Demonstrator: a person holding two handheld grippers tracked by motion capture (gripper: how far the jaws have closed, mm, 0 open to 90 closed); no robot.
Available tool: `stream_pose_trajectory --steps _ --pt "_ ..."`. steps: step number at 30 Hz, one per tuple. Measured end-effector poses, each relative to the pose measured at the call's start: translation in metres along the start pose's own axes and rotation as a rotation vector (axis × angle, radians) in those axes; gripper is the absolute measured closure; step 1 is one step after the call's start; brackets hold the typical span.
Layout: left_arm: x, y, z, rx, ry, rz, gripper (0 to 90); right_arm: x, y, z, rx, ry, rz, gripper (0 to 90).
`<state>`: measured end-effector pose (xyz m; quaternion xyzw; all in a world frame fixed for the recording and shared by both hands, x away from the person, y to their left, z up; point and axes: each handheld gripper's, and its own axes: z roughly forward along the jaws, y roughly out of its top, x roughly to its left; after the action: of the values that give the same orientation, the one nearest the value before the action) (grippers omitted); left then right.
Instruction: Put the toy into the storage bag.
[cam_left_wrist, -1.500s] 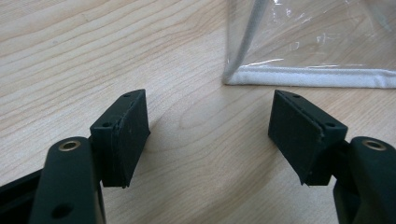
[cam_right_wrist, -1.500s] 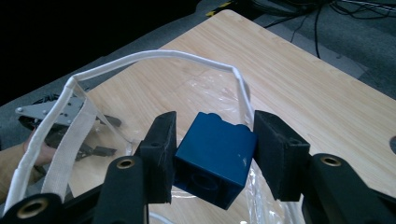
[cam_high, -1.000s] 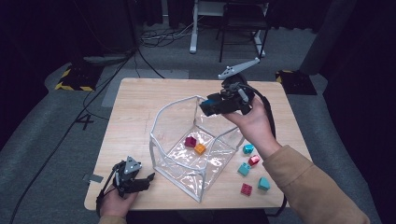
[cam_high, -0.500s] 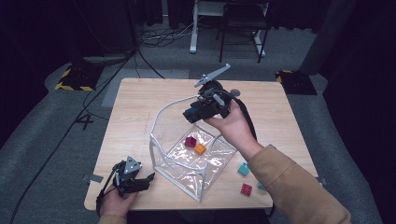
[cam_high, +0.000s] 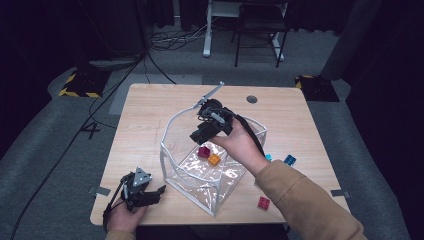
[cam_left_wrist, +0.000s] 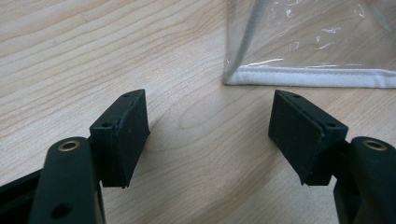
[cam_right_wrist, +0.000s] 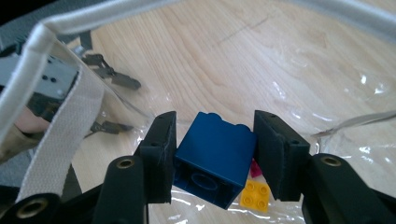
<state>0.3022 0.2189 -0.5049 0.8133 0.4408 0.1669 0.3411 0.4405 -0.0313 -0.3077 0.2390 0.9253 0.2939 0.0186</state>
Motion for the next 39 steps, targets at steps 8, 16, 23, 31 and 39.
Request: stream_pose_trajectory --steps 8,16,23,31,39 --pt "0.0 0.0 0.0 0.0 0.0 0.0 29.1 0.005 0.0 0.005 0.06 -0.026 -0.021 51.3" --pt "0.0 0.0 0.0 0.0 0.0 -0.002 29.1 0.01 -0.003 0.005 0.091 -0.013 -0.025 50.2" --pt "0.0 0.0 0.0 0.0 -0.001 0.001 28.8 0.006 -0.009 -0.016 0.004 0.044 -0.005 39.2" --pt "0.0 0.0 0.0 0.001 -0.001 0.001 28.7 -0.01 -0.033 -0.073 -0.181 0.05 0.034 40.8" --pt "0.0 0.0 0.0 0.0 -0.002 0.001 28.7 -0.038 -0.074 -0.114 -0.285 -0.003 0.095 41.2"
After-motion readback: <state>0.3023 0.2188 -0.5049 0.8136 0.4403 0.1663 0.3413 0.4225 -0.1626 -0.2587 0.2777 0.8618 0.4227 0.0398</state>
